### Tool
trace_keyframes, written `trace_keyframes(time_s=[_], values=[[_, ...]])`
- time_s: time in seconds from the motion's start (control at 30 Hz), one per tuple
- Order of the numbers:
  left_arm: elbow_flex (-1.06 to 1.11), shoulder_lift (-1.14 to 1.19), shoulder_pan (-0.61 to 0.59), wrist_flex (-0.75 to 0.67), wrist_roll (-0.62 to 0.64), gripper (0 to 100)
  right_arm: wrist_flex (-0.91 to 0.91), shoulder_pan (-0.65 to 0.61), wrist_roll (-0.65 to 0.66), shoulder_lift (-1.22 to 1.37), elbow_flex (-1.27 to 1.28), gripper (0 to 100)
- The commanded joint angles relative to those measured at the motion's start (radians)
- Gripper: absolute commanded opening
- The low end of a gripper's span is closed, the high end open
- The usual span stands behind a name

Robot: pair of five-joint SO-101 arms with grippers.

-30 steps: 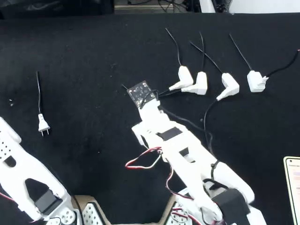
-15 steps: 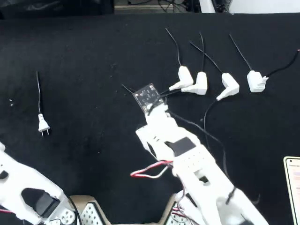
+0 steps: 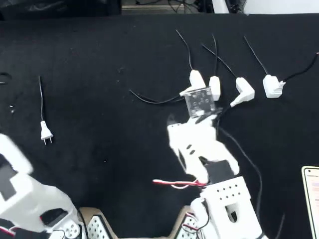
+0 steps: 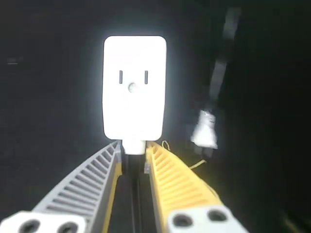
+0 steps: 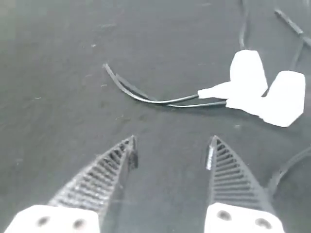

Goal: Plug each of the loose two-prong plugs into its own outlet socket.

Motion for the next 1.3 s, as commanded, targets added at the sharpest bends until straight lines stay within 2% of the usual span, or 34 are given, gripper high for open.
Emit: trace_keyframes(time_s=[0.0, 0.13, 0.3, 0.57, 0.73, 0.87, 1.03, 1.27], values=[[0.177, -0.192, 0.185, 0.000, -0.012, 3, 0.003, 0.054, -0.017, -0.024, -0.005, 22.2], [0.400, -0.327, 0.418, -0.018, -0.012, 3, 0.003, 0.068, -0.017, -0.024, -0.004, 22.2], [0.723, -0.468, 0.644, -0.187, -0.014, 3, -0.005, 0.063, -0.017, -0.025, 0.021, 22.2], [1.248, -0.655, 0.799, -0.582, -0.015, 3, -0.005, 0.063, -0.017, -0.025, 0.022, 22.2], [1.537, -0.736, 0.862, -0.726, -0.199, 3, -0.017, 0.063, -0.014, -0.025, 0.036, 22.2], [1.673, -0.784, 0.862, -0.747, -0.328, 3, -0.052, 0.063, -0.012, -0.025, 0.058, 22.2], [1.755, -0.858, 0.863, -0.738, -0.402, 3, -0.052, 0.063, -0.014, -0.025, 0.058, 22.2], [1.767, -0.990, 0.863, -0.618, -0.508, 3, -0.052, 0.063, -0.014, -0.025, 0.059, 22.2]])
